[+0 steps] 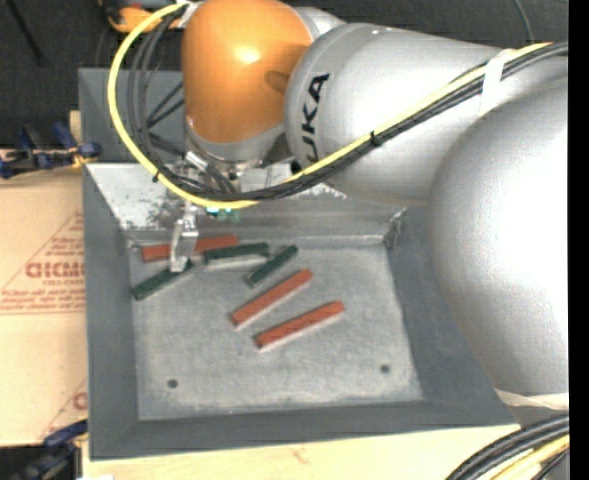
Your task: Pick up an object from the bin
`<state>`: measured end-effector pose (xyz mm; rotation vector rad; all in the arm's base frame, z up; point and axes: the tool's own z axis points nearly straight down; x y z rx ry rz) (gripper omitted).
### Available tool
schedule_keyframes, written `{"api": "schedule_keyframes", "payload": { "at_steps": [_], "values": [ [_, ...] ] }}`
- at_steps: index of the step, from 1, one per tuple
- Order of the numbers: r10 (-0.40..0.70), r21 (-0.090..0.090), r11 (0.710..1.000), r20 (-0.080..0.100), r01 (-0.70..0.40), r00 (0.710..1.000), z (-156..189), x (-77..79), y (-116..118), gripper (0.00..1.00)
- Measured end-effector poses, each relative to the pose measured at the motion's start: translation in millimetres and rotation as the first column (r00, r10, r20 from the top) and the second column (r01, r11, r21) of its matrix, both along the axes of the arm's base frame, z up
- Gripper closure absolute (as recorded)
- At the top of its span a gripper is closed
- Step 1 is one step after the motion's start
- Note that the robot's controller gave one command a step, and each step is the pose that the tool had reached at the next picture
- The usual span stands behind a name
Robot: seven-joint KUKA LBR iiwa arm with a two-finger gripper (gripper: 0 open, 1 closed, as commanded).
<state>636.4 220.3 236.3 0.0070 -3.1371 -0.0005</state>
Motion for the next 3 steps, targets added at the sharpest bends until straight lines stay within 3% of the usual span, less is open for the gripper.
{"api": "schedule_keyframes", "payload": {
  "at_steps": [1,2,3],
  "values": [
    [-0.004,0.002,1.0,0.009,0.004,1.0,6,1.7,-1,0.0],
    [0.04,0.001,0.999,0.014,-0.04,0.999,-65,8.9,1,0.0],
    [0.061,-0.001,0.998,0.004,-0.061,0.998,-122,9.6,-1,0.0]
  ]
}}
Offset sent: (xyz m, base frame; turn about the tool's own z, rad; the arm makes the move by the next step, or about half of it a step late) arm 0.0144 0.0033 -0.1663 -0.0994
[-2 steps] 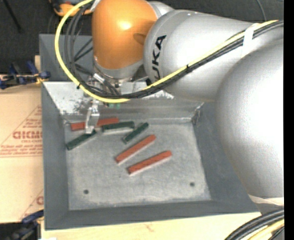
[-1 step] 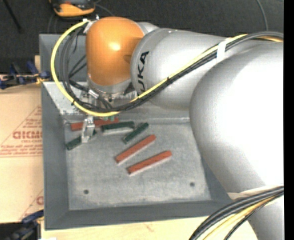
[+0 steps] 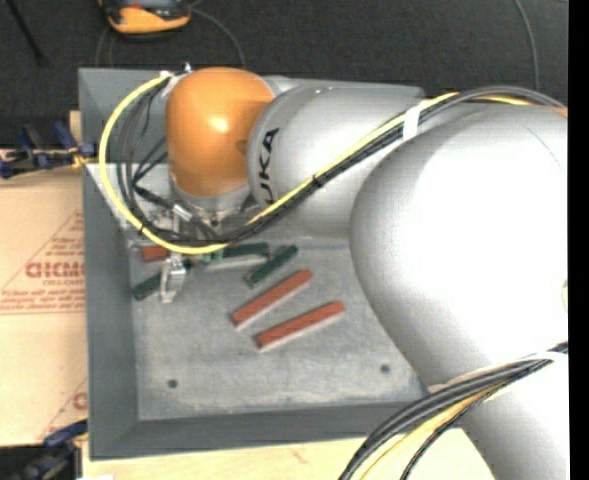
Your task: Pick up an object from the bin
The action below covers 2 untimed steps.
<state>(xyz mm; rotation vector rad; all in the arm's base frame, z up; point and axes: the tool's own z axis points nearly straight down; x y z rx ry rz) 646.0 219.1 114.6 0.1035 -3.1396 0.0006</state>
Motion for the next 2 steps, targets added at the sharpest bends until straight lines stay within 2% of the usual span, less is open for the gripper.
{"api": "schedule_keyframes", "payload": {
  "at_steps": [1,2],
  "values": [
    [0.092,0.001,0.996,0.007,-0.092,0.996,-1,8.4,-5,0.0],
    [-0.124,0.004,0.992,0.005,0.124,0.992,-27,10.0,-20,0.0]
  ]
}}
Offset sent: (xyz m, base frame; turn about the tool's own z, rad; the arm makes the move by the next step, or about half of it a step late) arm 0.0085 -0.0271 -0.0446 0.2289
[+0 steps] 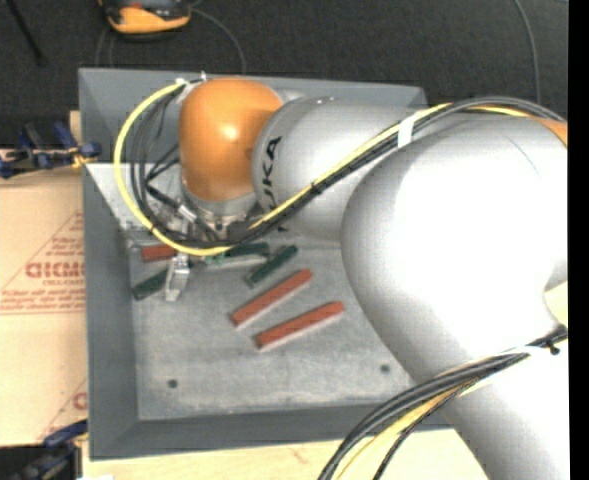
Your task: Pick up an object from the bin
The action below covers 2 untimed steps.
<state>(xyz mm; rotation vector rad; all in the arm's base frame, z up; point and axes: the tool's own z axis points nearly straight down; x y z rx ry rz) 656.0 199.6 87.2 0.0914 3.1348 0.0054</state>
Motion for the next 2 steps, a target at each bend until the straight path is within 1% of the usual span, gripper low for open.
{"api": "schedule_keyframes", "payload": {
  "at_steps": [1,2],
  "values": [
    [0.131,0.004,0.991,0.007,-0.131,0.991,-8.2,0.2,1.2,1.0],
    [0.129,0.005,0.992,0.006,-0.129,0.992,-8.2,0.2,1.0,1.0]
  ]
}}
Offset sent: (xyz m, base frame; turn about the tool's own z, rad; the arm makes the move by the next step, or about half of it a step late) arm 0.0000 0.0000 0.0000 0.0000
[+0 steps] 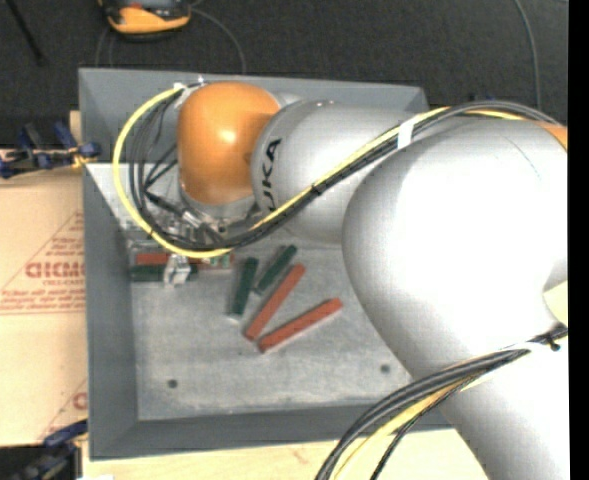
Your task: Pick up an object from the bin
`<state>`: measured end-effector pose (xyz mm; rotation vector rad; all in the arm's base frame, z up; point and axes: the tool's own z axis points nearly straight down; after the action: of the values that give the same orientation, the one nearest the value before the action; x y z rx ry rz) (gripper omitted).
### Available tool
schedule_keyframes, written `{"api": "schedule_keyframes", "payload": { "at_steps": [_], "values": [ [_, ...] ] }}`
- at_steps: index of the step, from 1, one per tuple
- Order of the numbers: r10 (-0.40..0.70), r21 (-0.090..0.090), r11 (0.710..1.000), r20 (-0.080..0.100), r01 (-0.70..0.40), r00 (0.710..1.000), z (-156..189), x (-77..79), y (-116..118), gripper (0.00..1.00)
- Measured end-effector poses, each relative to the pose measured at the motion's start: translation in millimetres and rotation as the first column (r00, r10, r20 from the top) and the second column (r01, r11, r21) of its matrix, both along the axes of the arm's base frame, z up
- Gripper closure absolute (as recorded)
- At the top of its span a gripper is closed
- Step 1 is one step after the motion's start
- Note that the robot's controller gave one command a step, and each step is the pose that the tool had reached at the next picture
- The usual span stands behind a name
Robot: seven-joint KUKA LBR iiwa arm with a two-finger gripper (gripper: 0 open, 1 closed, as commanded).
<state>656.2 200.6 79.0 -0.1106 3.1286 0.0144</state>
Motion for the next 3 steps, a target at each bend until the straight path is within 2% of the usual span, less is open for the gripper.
{"api": "schedule_keyframes", "payload": {
  "at_steps": [1,2,3],
  "values": [
    [0.0,-0.007,1.0,-0.003,0.0,1.0,58,2.6,-1,1.0],
    [-0.003,-0.008,1.0,-0.009,0.003,1.0,30,0.8,-1,1.0],
    [-0.003,-0.007,1.0,-0.004,0.003,1.0,77,4.8,-1,1.0]
  ]
}}
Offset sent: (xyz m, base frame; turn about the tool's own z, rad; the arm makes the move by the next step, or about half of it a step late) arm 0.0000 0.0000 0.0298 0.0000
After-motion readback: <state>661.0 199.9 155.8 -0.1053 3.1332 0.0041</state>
